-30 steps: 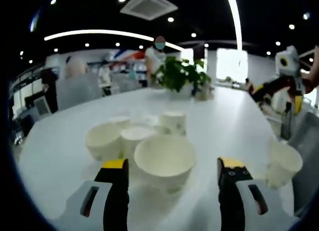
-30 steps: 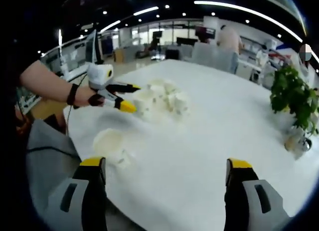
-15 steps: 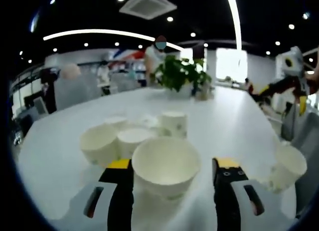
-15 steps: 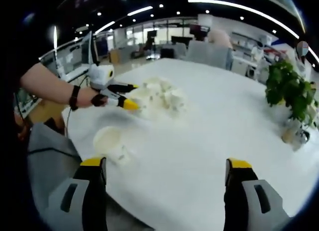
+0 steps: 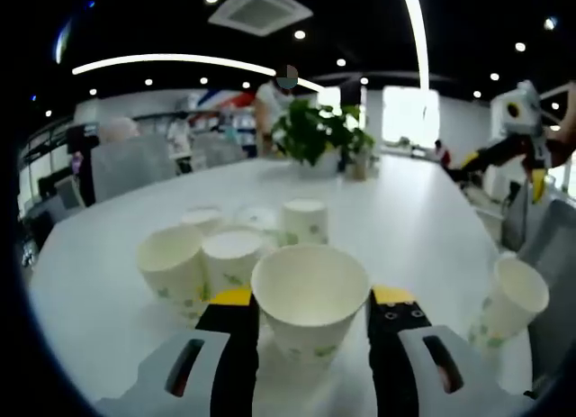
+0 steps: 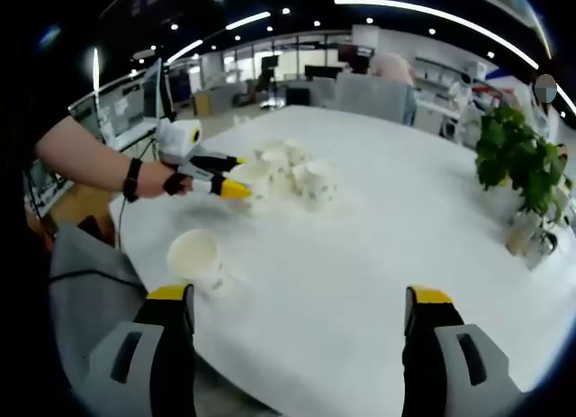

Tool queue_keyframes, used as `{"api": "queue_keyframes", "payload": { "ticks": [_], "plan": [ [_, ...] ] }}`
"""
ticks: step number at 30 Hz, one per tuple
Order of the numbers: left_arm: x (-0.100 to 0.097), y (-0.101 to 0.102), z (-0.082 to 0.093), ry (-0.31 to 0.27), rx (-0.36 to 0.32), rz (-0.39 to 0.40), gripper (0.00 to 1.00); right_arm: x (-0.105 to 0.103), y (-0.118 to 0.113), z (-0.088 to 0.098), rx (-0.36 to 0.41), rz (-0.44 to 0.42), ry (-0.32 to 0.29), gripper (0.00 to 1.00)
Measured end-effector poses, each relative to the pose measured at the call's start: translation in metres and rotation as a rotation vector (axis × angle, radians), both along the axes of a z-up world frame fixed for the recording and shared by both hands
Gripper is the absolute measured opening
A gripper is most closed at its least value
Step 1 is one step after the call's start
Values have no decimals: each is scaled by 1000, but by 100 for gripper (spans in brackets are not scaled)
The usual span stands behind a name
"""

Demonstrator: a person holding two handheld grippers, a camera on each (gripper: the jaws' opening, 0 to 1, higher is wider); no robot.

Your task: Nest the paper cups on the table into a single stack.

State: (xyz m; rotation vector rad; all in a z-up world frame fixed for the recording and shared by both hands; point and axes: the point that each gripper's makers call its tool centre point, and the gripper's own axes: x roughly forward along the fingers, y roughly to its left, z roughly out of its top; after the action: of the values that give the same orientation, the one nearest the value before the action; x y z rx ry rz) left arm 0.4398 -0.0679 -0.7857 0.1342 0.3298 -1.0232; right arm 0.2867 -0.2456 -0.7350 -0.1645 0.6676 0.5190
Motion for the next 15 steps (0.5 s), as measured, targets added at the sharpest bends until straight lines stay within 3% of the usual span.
{"api": "queue_keyframes", "payload": {
  "ticks": [15],
  "plan": [
    [-6, 3, 5, 0, -29, -18, 40, 6, 9, 4, 17, -2, -11, 94]
  ]
}}
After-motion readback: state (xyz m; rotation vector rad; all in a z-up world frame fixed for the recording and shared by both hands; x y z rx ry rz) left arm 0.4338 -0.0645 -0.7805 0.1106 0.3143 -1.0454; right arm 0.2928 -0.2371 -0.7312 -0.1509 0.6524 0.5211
